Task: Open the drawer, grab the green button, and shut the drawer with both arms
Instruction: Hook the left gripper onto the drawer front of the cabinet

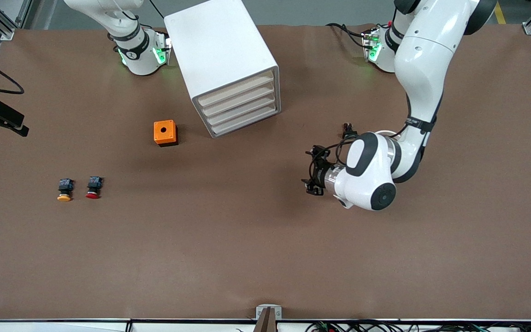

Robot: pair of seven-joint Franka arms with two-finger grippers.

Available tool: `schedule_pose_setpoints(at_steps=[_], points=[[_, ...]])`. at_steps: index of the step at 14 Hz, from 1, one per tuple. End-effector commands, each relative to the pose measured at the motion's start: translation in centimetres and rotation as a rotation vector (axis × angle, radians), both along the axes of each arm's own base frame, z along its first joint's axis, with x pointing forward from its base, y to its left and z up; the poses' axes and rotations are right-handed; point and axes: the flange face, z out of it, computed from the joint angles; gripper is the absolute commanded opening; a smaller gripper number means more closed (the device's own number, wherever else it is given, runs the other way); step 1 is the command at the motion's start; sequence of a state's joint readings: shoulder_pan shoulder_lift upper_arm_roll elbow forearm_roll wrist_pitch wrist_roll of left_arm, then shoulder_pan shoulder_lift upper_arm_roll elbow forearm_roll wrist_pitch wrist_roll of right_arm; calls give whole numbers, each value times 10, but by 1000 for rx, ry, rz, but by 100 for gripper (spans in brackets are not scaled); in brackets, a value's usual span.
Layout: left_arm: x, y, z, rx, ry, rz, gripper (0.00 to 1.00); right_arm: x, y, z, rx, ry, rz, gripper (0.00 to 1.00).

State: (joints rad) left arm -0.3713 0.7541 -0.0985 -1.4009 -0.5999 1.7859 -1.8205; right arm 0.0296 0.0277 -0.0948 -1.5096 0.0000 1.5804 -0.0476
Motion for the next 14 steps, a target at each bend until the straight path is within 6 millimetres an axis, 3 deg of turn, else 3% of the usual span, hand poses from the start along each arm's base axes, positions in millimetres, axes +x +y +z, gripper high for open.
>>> schedule_pose_setpoints(at_steps=[1, 4, 6, 10, 14], points=[[-5, -19, -17, 12, 121, 143, 100, 3, 1, 4, -2, -1, -7, 100], [-20, -46, -27, 17, 264, 267, 100, 3, 1, 4, -1, -1, -5, 100], [-23, -50, -28, 3, 322, 302, 100, 3, 1, 4, -1, -1, -7, 100], [-67, -97, -43, 12, 421, 231, 100, 3, 1, 4, -1, -1, -5, 100], [-90, -101, -70, 123, 574, 231, 100, 3, 1, 4, -1, -1, -5, 100]])
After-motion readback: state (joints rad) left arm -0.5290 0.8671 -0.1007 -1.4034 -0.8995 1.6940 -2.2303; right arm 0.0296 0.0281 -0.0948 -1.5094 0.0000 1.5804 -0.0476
